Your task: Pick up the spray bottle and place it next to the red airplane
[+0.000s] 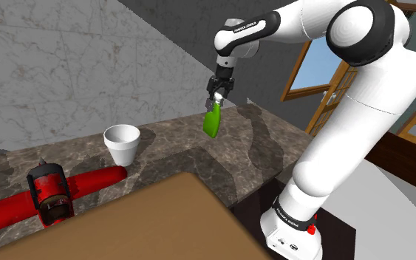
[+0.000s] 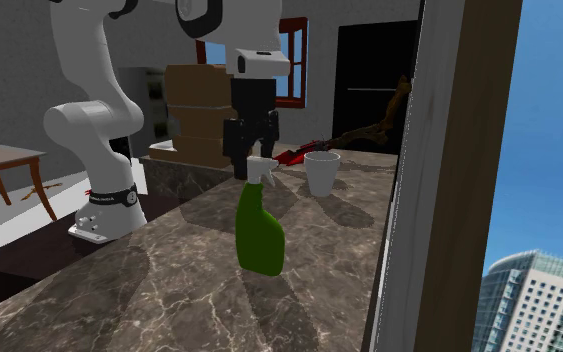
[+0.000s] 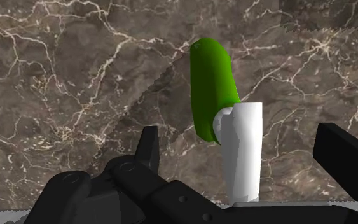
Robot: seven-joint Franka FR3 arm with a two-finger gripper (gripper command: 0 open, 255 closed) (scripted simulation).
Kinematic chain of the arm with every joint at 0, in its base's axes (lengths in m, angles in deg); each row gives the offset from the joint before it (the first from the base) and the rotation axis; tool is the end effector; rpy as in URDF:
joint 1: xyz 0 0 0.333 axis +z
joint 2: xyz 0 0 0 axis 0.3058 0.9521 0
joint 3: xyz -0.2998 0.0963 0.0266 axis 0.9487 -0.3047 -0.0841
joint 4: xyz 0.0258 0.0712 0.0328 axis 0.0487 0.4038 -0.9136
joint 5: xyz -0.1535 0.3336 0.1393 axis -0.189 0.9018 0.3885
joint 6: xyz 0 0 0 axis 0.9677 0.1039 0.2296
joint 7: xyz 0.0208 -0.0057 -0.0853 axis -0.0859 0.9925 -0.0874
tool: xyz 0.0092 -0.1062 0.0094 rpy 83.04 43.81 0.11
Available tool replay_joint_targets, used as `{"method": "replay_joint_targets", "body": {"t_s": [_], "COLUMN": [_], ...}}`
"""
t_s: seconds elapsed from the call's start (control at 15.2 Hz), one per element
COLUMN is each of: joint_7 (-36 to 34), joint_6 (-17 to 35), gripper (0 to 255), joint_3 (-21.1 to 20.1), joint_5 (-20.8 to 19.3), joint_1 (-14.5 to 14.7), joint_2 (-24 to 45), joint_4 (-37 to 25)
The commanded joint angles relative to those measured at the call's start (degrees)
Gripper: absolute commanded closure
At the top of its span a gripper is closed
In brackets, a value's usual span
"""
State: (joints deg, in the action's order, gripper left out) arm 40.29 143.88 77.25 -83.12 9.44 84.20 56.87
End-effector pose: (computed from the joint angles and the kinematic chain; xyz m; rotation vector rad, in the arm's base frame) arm 0.5121 -0.1782 0.4416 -3.1169 0.3135 0.0413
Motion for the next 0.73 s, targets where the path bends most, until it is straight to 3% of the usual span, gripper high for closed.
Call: {"method": "replay_joint_targets", "body": {"t_s": [0.0,0.66], "joint_7": [0.0,0.0], "joint_6": [0.0,-0.7], "gripper": [255,255], "joint_3": [0.0,0.0], "joint_5": [0.0,0.0], "joint_1": [0.0,0.0], "joint_2": [0.0,-0.2], "joint_4": [0.0,-0.5]}}
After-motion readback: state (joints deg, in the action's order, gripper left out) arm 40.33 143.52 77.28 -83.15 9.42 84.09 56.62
